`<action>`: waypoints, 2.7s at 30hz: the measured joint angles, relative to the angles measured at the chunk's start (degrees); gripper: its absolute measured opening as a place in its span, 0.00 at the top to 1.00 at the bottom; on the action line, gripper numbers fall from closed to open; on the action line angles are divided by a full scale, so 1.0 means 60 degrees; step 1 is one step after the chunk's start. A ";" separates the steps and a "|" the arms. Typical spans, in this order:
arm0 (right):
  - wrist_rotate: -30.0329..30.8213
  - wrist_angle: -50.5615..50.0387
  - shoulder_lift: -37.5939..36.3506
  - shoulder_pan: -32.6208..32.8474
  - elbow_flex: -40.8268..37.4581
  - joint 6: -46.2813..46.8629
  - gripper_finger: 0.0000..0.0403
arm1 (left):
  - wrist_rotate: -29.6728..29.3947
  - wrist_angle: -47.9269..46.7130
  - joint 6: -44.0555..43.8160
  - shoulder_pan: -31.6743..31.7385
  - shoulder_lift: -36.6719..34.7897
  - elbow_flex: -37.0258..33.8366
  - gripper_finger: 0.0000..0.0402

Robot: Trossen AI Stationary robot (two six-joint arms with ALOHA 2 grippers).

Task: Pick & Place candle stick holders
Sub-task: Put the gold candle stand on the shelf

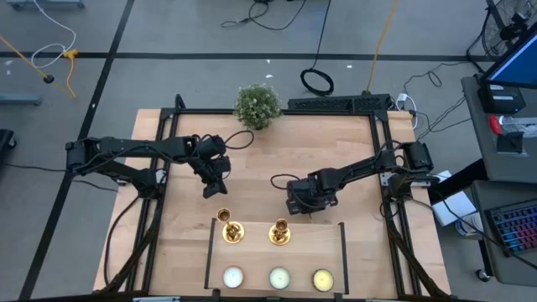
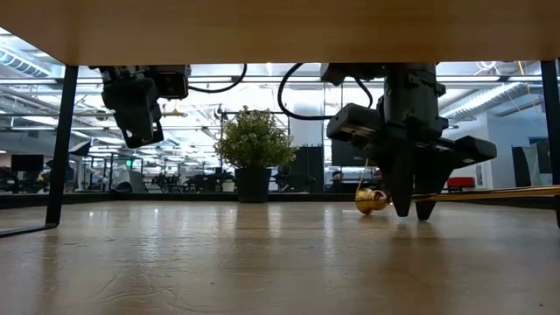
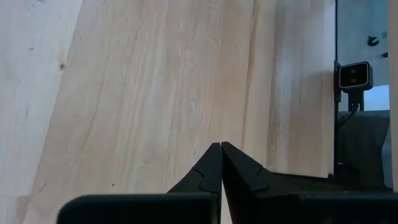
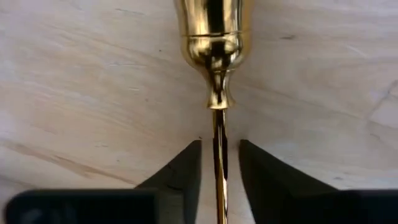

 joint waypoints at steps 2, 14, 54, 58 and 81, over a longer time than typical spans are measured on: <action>0.0003 0.0094 0.0000 0.0000 -0.0011 -0.0009 0.80 | 0.0000 -0.0061 -0.0004 0.0000 0.0000 0.0000 0.96; 0.0062 0.0232 0.0011 0.0004 -0.0011 -0.0255 0.96 | 0.0076 -0.0058 -0.0008 0.0000 0.0000 0.0000 0.97; 0.2984 0.0603 -0.2035 -0.2020 0.0040 -0.2167 0.97 | 0.0149 -0.0055 -0.0098 0.0000 -0.0004 0.0000 0.98; 0.3369 0.0734 -0.2149 -0.2192 0.0044 -0.2541 0.97 | 0.0146 -0.0044 -0.0106 0.0000 -0.0004 0.0000 0.99; 0.4863 0.2539 -0.2135 -0.2648 0.1425 -0.5653 0.97 | -0.1160 0.0499 -0.0467 0.0560 -0.0004 -0.0004 0.97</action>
